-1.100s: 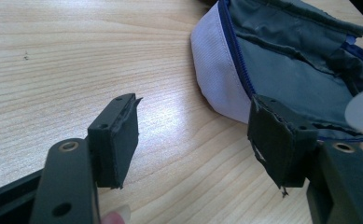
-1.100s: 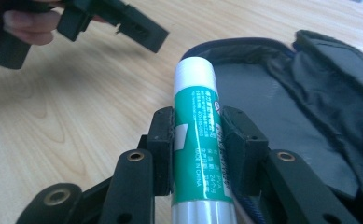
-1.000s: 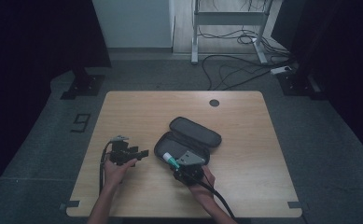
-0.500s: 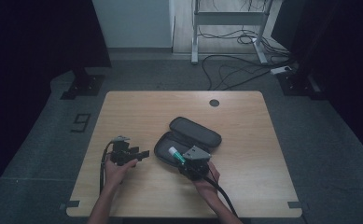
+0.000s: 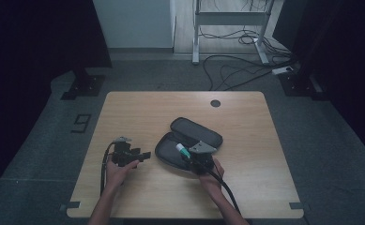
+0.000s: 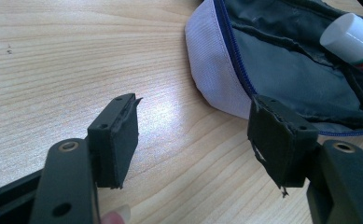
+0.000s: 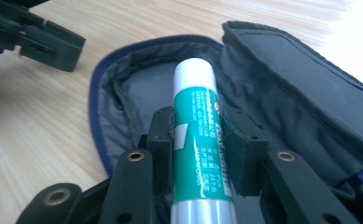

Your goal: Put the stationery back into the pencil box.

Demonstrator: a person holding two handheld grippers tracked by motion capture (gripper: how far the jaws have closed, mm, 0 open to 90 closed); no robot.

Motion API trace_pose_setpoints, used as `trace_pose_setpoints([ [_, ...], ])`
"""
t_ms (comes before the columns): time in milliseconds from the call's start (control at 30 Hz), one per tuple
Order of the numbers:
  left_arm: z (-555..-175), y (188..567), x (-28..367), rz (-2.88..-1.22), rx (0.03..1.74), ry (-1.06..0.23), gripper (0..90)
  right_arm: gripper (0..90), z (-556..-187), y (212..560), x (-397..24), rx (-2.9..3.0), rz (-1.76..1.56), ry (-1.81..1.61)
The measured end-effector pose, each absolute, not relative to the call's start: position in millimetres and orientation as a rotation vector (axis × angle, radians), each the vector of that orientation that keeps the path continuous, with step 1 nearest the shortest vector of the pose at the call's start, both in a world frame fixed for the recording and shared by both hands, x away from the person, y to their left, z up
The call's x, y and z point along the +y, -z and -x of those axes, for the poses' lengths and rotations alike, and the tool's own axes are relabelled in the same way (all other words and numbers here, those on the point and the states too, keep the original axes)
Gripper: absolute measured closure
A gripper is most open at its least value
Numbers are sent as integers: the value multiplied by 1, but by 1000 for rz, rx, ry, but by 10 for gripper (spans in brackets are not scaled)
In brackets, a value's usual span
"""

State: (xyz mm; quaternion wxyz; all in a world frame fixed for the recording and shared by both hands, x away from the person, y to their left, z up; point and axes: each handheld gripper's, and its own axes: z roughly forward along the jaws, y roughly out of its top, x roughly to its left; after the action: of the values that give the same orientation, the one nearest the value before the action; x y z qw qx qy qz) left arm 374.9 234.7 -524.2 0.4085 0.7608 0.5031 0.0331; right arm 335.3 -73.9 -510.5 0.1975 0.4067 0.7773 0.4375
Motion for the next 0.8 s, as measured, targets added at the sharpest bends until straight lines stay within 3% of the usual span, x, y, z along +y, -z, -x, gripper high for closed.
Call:
trace_pose_setpoints([
  [800, -375, 524, 236, -1909, 1281, -105, 339, 640, -358, 531, -74, 2236, -1170, -1106],
])
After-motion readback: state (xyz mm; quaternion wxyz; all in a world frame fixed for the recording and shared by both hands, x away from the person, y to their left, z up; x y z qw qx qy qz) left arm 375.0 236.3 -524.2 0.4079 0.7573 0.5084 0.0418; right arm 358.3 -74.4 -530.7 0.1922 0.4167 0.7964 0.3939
